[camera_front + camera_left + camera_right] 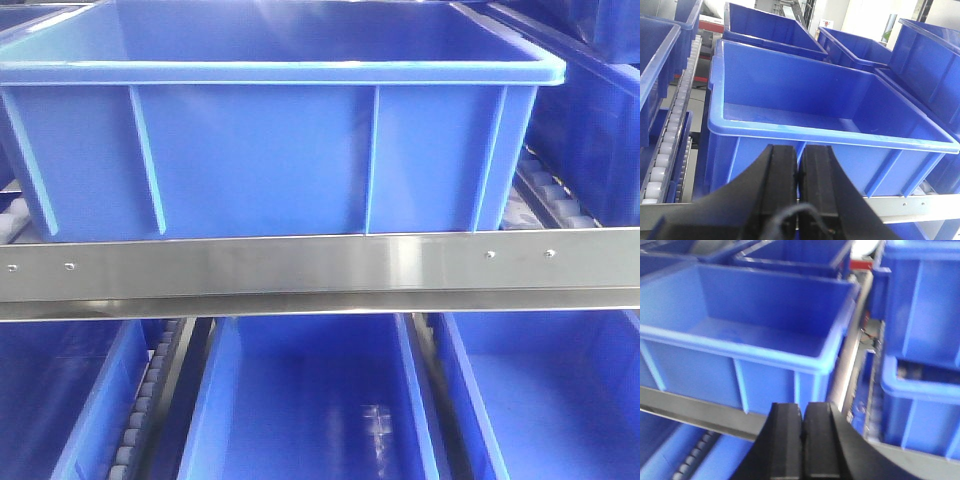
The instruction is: Grab silver tray and place in blue box
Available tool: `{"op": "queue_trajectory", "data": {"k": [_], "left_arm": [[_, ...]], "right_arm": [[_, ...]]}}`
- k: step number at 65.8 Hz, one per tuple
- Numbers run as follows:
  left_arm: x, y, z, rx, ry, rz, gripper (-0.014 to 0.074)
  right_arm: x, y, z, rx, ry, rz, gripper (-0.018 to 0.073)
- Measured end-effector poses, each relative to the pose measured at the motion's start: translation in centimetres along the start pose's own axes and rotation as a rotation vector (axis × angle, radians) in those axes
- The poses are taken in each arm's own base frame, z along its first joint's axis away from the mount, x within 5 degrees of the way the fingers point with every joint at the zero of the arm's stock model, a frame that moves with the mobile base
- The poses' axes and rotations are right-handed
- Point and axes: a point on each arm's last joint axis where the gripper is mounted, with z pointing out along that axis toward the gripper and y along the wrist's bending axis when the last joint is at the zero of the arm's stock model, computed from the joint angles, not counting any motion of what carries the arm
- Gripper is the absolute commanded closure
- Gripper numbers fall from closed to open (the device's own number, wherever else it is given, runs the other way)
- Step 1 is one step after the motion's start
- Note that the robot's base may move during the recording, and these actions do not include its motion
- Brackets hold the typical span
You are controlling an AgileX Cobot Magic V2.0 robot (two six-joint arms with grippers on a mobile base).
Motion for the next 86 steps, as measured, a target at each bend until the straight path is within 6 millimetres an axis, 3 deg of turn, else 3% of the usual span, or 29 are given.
{"op": "queue_trajectory", "data": {"k": [14, 41, 86], "left_arm": [[0.0, 0.0, 0.0, 0.000, 0.000, 0.000, 0.0596], [0.0, 0.0, 0.0, 0.000, 0.000, 0.000, 0.0596], [0.0, 0.0, 0.0, 0.000, 0.000, 0.000, 0.0596]], "right_arm": [[3.5, -0.9, -0.8, 0.140, 0.020, 0.012, 0.0505], [9.5, -1.3, -1.9, 0.257, -0.144, 0.055, 0.0505], [9.6, -1.3, -2.0, 0.263, -0.163, 0.058, 0.0505]]}}
